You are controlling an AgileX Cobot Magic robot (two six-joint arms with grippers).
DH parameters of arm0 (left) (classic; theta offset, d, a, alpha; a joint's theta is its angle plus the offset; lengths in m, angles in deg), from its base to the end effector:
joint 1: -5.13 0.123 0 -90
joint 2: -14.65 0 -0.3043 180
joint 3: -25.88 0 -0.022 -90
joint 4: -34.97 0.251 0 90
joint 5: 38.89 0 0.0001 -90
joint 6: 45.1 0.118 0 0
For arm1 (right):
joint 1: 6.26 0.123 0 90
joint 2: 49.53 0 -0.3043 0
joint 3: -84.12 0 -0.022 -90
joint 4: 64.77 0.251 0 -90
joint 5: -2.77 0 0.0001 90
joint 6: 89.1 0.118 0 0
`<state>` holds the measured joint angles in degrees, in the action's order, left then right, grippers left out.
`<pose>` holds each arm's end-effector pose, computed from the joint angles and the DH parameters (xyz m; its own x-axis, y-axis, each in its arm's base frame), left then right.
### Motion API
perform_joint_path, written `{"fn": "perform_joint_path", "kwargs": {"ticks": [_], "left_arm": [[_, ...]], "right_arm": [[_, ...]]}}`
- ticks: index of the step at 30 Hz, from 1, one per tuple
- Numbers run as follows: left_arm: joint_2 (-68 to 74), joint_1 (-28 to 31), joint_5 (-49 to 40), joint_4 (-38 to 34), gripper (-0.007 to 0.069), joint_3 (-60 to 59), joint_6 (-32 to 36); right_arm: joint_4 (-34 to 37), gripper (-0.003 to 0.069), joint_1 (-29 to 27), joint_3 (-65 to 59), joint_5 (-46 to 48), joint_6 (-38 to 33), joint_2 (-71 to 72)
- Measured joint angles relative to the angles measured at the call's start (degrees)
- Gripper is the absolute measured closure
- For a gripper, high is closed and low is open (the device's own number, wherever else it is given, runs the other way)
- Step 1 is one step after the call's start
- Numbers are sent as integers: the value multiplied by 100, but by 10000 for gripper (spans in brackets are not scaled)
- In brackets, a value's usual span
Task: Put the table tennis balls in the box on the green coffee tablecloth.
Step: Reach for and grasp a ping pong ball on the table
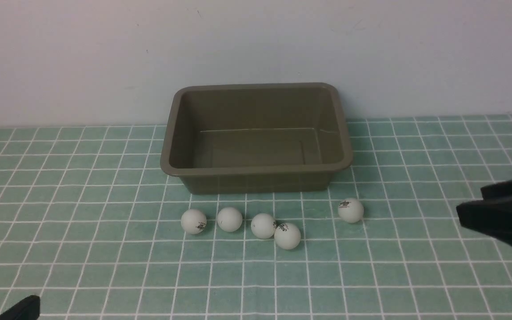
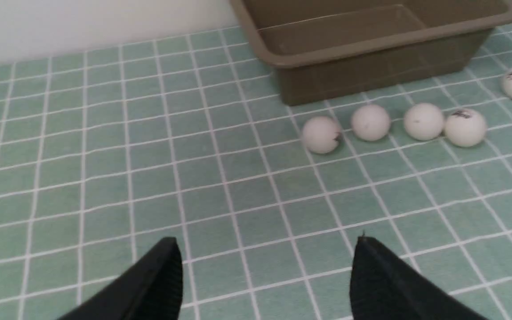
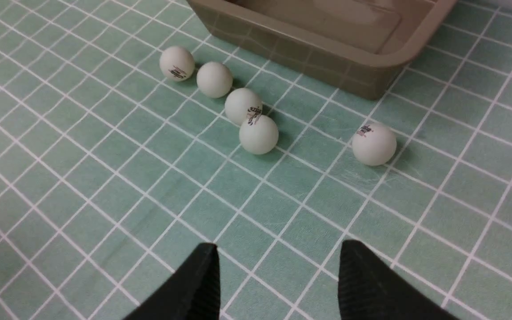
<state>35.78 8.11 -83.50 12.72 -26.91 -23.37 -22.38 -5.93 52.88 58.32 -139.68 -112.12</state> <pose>0.0547 -0.0286 0.2728 -0.4227 0.0704 -0.9035 0.2294 0.9728 -0.0316 0.1732 0.0666 0.3221 -0.5731 -0.3317 -0.7494 -0.6330 0.7600 0.1477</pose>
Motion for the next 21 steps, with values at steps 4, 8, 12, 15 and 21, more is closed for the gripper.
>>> {"fn": "perform_joint_path", "kwargs": {"ticks": [4, 8, 12, 15, 21], "left_arm": [[0, 0, 24, 705, 167, 0, -568], [0, 0, 26, 748, 167, 0, -696], [0, 0, 76, 532, 167, 0, -705], [0, 0, 110, 435, 167, 0, -665], [0, 0, 82, 398, 167, 0, -649]], "right_arm": [[-215, 323, 0, 371, -177, -7, -583], [-262, 323, 252, 668, -234, -7, -1330], [-337, 323, 958, 935, -561, 29, -2043], [-674, 323, 1386, 1160, -858, 377, -2701], [-1036, 323, 1526, 1444, -1036, 892, -3500]]}}
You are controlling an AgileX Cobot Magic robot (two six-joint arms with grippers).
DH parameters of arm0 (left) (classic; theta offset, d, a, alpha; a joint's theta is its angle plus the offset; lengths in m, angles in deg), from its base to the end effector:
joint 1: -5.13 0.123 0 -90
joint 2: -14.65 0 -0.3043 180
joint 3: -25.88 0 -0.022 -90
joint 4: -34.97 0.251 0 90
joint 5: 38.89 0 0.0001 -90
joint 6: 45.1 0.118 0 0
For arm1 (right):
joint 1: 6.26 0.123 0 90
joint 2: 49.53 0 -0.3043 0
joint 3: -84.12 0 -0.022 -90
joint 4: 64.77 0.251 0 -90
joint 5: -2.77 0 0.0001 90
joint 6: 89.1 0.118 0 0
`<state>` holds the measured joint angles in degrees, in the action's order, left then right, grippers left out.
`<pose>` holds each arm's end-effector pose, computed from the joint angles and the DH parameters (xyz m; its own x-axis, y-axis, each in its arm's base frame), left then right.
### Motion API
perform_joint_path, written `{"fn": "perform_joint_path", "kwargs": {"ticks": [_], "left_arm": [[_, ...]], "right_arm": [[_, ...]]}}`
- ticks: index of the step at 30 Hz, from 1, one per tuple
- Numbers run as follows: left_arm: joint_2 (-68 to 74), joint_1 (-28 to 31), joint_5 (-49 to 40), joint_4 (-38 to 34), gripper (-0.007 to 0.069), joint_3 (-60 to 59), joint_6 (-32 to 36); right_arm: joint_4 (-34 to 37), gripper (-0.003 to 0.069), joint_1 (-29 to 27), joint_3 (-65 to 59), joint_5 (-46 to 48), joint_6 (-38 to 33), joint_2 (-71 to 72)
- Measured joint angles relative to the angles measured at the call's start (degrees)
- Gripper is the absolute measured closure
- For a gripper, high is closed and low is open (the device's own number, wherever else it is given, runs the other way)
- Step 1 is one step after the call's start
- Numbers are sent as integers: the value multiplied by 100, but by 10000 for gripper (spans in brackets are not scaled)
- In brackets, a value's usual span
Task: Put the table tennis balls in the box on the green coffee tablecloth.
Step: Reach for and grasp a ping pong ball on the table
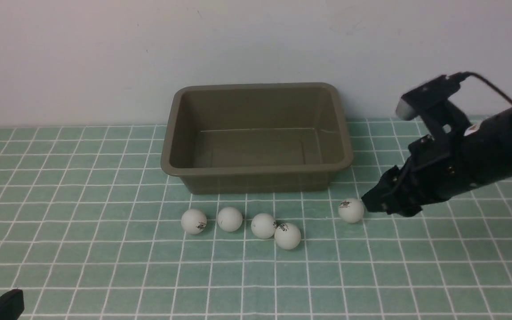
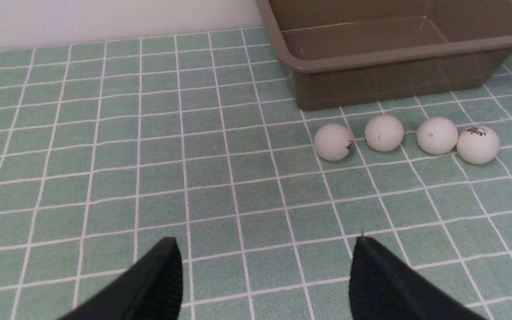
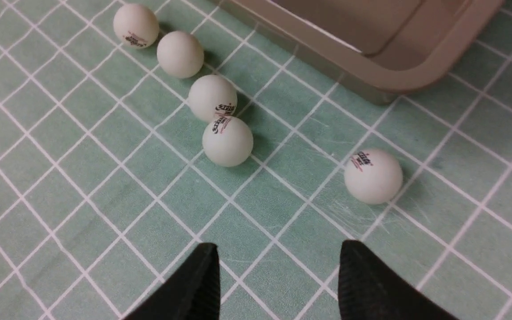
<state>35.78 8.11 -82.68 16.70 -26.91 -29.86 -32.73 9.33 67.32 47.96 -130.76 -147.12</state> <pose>0.0558 -0.0228 0.2724 -0.4366 0.0086 -0.8996 0.1577 0.9852 -0.0671 0.3003 0.1299 0.2420 -0.7064 -0.4921 -0.5088 -0.6510 0.7339 0.1940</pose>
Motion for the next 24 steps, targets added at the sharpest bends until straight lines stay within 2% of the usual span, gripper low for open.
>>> {"fn": "perform_joint_path", "kwargs": {"ticks": [8, 12, 15, 24], "left_arm": [[0, 0, -82, -18, 167, 0, 0], [0, 0, -143, -18, 167, 0, 2], [0, 0, -217, -18, 167, 0, 2], [0, 0, -244, -18, 167, 0, -4]], "right_arm": [[-188, 267, 5, 523, -103, 118, -895], [-188, 193, 5, 909, -165, 138, -1328], [-188, 164, 5, 1177, -192, 138, -1633], [-188, 158, 5, 1359, -338, 145, -2095]]}}
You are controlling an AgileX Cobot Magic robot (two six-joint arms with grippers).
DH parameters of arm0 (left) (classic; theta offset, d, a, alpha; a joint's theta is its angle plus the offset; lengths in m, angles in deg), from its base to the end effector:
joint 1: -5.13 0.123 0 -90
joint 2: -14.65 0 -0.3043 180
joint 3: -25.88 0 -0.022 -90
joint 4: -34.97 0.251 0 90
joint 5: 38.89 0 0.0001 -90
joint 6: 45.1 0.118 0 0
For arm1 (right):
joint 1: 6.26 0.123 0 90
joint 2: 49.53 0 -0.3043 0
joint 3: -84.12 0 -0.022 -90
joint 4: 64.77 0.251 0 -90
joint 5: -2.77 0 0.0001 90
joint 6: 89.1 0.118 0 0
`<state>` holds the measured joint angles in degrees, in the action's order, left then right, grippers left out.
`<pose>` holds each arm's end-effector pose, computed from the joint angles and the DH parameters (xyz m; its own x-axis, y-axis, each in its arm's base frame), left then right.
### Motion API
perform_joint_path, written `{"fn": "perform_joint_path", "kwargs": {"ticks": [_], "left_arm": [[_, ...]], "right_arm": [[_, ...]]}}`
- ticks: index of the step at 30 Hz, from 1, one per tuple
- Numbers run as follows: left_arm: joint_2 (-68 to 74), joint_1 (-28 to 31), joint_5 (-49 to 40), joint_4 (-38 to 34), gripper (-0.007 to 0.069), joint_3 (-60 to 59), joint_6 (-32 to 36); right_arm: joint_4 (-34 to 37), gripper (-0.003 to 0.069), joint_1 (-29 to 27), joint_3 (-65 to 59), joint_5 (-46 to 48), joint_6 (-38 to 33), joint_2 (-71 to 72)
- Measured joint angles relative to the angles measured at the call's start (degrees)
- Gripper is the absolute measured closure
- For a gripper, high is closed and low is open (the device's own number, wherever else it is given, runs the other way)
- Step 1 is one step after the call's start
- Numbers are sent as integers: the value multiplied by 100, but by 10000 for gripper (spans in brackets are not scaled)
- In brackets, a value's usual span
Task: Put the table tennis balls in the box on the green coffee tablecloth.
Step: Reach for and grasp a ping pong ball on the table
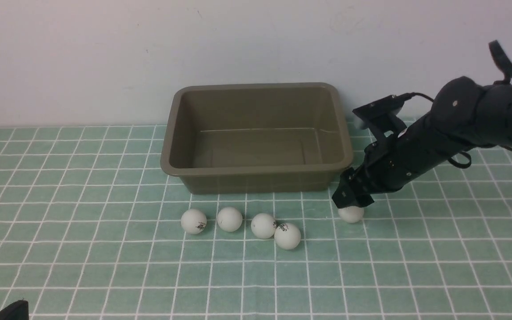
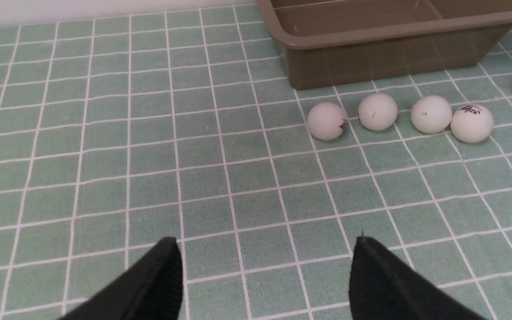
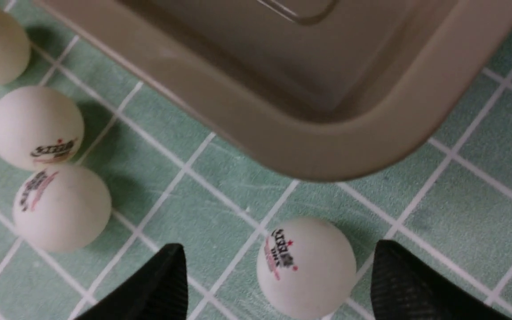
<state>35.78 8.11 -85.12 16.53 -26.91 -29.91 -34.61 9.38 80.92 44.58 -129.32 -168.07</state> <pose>0.0534 -0.0242 0.2682 -0.4726 0.0128 -0.8812 0.1679 0.9829 -0.0757 0.3835 0.1485 0.1729 -0.7571 -0.4948 -0.4266 -0.6122 0.7653 0.1988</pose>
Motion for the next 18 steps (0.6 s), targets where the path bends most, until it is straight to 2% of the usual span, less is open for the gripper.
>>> {"fn": "perform_joint_path", "kwargs": {"ticks": [14, 18], "left_arm": [[0, 0, 0, 0, 167, 0, 0], [0, 0, 0, 0, 167, 0, 0]], "right_arm": [[0, 159, 0, 0, -171, -5, -413], [5, 204, 0, 11, -195, 0, -546]]}}
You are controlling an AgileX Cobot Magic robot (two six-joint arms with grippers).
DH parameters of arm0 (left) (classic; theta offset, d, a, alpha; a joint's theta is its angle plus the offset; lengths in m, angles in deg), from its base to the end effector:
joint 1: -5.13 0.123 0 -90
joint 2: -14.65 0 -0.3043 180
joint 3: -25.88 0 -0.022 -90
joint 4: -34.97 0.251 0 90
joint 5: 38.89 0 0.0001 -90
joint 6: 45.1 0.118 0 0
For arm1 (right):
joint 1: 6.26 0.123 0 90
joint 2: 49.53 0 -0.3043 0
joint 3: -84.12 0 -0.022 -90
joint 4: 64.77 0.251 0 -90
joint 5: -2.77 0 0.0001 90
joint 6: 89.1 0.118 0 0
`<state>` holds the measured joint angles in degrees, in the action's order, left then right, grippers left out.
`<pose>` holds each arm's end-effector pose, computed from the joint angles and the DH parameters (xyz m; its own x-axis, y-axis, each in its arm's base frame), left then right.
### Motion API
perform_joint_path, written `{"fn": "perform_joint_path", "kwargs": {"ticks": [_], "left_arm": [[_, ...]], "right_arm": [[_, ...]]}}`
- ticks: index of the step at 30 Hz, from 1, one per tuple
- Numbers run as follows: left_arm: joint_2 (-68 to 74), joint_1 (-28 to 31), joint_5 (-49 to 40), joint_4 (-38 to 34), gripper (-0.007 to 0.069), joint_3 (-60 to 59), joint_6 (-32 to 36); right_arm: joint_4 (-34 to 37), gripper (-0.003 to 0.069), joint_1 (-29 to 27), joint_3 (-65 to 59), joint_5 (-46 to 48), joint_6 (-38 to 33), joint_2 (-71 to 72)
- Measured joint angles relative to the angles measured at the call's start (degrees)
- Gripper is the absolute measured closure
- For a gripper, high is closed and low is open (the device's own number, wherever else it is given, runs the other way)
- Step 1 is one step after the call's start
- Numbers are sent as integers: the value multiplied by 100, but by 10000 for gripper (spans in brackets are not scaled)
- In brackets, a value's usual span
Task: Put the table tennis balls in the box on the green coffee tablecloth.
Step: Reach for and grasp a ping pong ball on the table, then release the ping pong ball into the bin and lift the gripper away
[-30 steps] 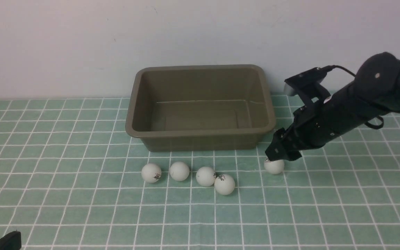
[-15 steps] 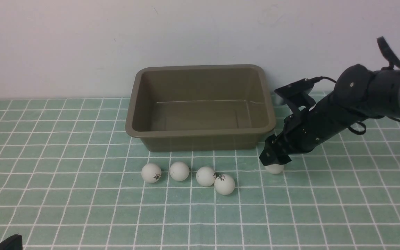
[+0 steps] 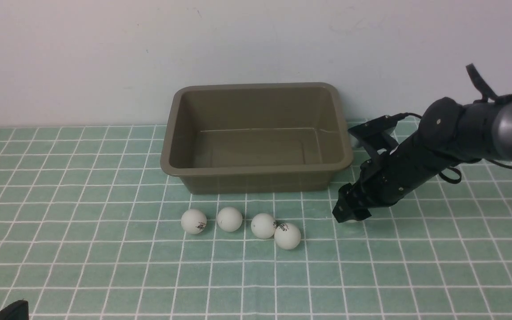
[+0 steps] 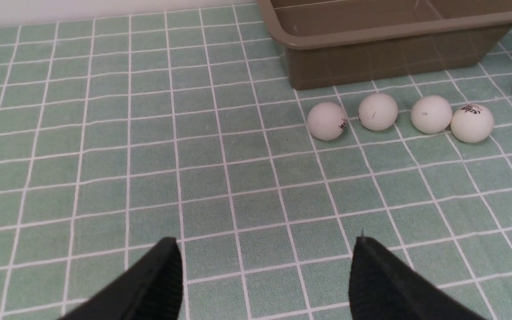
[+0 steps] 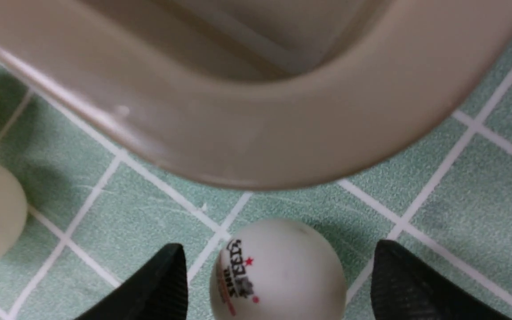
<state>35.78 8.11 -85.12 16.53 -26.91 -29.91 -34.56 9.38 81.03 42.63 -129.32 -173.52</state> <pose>0.0534 -0.0242 0.2682 -0.4726 0.0128 -0.8812 0.1679 0.9829 -0.0757 0.3907 0.1489 0.1348 -0.7878 -0.4938 -0.3682 -0.5887 0.7794 0.2143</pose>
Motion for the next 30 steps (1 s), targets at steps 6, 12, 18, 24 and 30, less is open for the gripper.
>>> {"fn": "perform_joint_path", "kwargs": {"ticks": [6, 12, 18, 24, 30], "left_arm": [[0, 0, 0, 0, 167, 0, 0], [0, 0, -1, 0, 167, 0, 0], [0, 0, -1, 0, 167, 0, 0], [0, 0, 4, 0, 167, 0, 0], [0, 0, -2, 0, 167, 0, 0]], "right_arm": [[-82, 298, 0, 0, 5, 13, -20], [-662, 298, -13, 0, 181, 13, 364], [-1034, 298, -218, 79, 600, 249, 1157], [-117, 298, -179, 475, 665, -253, 1525], [1161, 298, -105, 1257, 665, -848, 932]]}}
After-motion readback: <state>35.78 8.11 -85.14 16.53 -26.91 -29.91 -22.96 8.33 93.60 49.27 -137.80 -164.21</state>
